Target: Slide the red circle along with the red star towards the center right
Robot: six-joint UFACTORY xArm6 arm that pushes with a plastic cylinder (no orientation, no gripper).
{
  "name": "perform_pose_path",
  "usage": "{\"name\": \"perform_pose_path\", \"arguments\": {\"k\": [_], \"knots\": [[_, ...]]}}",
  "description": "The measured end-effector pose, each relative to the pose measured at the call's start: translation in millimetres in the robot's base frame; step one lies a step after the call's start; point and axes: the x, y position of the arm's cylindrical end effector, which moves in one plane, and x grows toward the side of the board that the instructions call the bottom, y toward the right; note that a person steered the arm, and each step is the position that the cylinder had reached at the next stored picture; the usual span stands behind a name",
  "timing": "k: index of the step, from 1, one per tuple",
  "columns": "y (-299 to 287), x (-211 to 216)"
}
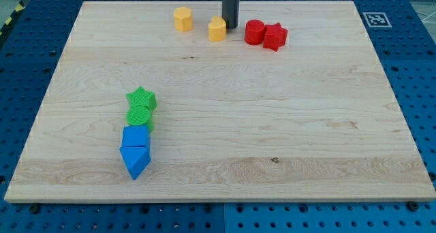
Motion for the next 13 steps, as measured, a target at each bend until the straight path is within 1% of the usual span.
{"name": "perform_pose_path", "arguments": {"k": [1,4,5,6,7,8,10,13], "knots": [[1.0,19.8],[80.1,21.8],[80.0,20.8],[67.2,1.6],[72.6,-18.0],[92.4,-15.4],[112.4,13.2],[140.3,73.4]]}}
